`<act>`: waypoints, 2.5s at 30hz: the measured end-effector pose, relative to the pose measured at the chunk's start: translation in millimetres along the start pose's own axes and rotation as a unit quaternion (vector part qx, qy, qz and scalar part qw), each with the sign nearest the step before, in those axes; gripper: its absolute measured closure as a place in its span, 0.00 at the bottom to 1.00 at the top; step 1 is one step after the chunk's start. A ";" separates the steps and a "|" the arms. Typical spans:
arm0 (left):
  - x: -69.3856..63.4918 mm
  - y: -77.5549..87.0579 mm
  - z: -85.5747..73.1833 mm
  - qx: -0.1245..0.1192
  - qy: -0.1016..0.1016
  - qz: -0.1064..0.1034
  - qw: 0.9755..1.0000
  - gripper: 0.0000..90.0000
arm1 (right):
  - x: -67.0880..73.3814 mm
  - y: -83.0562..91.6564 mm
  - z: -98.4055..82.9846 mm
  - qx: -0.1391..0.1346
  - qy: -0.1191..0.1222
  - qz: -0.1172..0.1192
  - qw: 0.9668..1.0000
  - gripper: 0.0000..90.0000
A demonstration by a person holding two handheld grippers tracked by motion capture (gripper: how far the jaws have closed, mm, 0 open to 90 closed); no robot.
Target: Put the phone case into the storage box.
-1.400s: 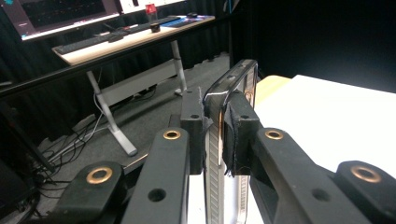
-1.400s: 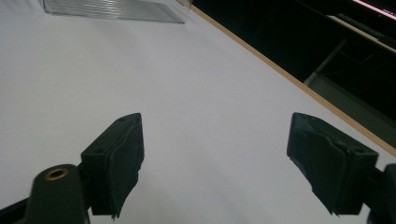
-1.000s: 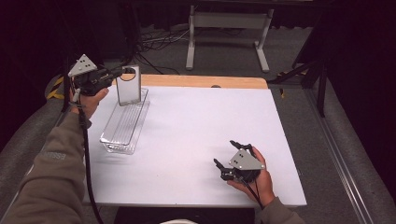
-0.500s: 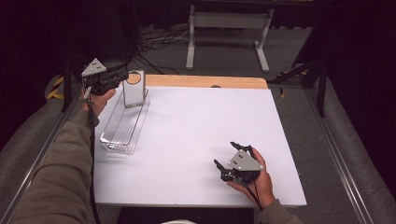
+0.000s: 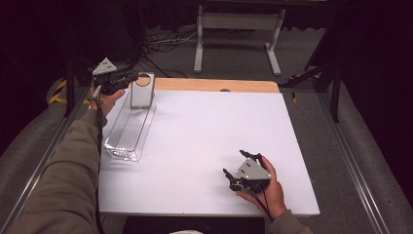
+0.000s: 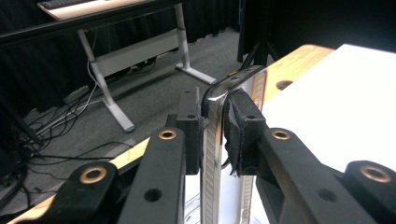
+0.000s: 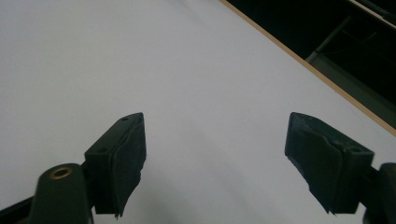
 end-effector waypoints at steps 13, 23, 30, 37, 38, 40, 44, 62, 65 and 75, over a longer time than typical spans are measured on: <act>14.7 -7.9 -7.5 0.027 -0.008 0.052 0.998 0.73 | 5.8 -1.2 0.9 0.005 0.024 0.017 1.000 0.24; 11.5 -10.3 -6.6 0.034 -0.005 0.072 0.997 0.69 | 10.7 -1.5 2.3 0.008 0.037 0.021 0.999 0.24; 7.7 -10.8 -4.6 0.039 -0.011 0.074 0.996 0.71 | 9.5 0.2 4.2 0.003 0.039 0.017 0.999 0.24; 5.7 -3.1 -4.2 0.031 -0.001 0.072 0.997 0.70 | 9.0 1.6 5.1 0.001 0.038 0.014 0.999 0.25; 3.9 -1.4 -4.6 0.029 -0.004 0.072 0.997 0.70 | 8.1 2.0 5.4 -0.002 0.039 0.011 0.999 0.25; 3.0 0.4 -4.7 0.028 -0.005 0.073 0.997 0.69 | 7.4 2.9 6.0 -0.005 0.035 0.011 0.999 0.25; 0.4 6.6 -2.6 0.023 -0.006 0.075 0.997 0.67 | 6.8 4.3 7.5 -0.011 0.037 0.008 0.999 0.25; -20.8 19.3 6.3 0.012 -0.029 0.082 0.996 0.60 | -6.2 8.3 5.6 -0.030 0.018 -0.002 0.999 0.25; -23.4 20.8 6.4 0.010 -0.027 0.084 0.996 0.56 | -9.3 9.5 3.7 -0.032 0.011 -0.003 0.999 0.25; -32.0 35.0 0.5 0.001 -0.019 0.084 0.996 0.52 | -13.4 9.5 4.1 -0.040 0.005 0.000 0.999 0.25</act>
Point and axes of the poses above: each handheld gripper's, and its own axes: y roughly backward along the jaws, z roughly out of its top, x roughly to its left, the point moved 5 cm from there along -y, roughly forward along the jaws, and after that the axes turned 5 degrees about z, right-handed, at the moved point
